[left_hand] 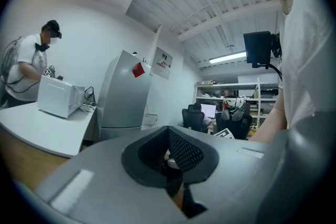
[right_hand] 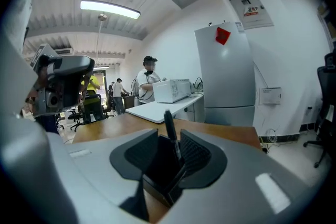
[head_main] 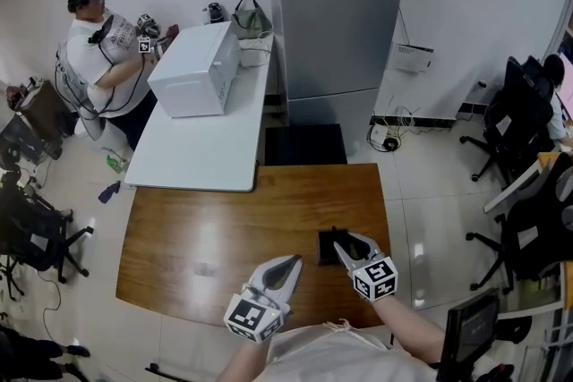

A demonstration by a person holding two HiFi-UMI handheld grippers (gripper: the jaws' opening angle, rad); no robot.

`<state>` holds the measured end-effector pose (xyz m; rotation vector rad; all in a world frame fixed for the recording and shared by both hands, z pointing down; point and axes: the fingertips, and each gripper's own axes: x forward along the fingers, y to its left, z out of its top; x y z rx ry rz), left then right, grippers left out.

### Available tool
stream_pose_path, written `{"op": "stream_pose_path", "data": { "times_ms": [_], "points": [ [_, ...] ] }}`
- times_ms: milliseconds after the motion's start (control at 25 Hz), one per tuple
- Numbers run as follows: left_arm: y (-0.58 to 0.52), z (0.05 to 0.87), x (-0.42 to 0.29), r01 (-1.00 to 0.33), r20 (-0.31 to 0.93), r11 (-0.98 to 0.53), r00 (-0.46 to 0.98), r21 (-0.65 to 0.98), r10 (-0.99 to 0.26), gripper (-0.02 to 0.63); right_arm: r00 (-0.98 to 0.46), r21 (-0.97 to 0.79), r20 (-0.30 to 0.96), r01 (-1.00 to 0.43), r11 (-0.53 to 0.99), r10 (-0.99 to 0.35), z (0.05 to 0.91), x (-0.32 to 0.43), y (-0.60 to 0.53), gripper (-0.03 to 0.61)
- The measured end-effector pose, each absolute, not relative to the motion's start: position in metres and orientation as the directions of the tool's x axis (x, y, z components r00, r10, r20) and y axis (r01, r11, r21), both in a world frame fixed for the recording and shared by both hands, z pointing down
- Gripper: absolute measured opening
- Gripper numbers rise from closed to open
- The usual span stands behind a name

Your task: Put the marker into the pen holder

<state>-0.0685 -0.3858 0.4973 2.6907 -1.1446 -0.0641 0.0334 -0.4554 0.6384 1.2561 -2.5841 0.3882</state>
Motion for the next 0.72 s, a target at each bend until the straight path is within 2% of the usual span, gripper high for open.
{"op": "stream_pose_path", "data": {
  "times_ms": [80,320,400,480,520,720],
  "points": [
    [-0.386,0.494,-0.069,-0.709,0.048,-0.672,0.695,0.214,-0.718,0.017,-0.593,-0.146,0.34,-0.8,0.582,-0.73,0.643,0.036,-0.453,0.138],
    [-0.385,0.5,-0.061,-0.694,0.054,-0.687,0.711,0.215,-0.701,0.015,-0.563,-0.146,0.322,-0.824,0.547,-0.761,0.629,0.051,-0.454,0.143],
    [-0.385,0.503,-0.056,-0.685,0.054,-0.696,0.72,0.216,-0.692,0.017,-0.551,-0.134,0.291,-0.833,0.537,-0.782,0.612,0.056,-0.452,0.121],
    [-0.385,0.502,-0.051,-0.678,0.052,-0.702,0.726,0.217,-0.685,0.016,-0.54,-0.117,0.244,-0.841,0.529,-0.805,0.587,0.059,-0.449,0.03],
    [-0.384,0.502,-0.049,-0.675,0.05,-0.705,0.729,0.217,-0.682,0.017,-0.539,-0.111,0.216,-0.842,0.528,-0.814,0.574,0.059,-0.445,0.008],
    [-0.38,0.495,-0.043,-0.667,0.038,-0.713,0.735,0.215,-0.677,0.017,-0.58,-0.056,0.102,-0.815,0.577,-0.808,0.514,0.044,-0.411,0.002]
  ]
}}
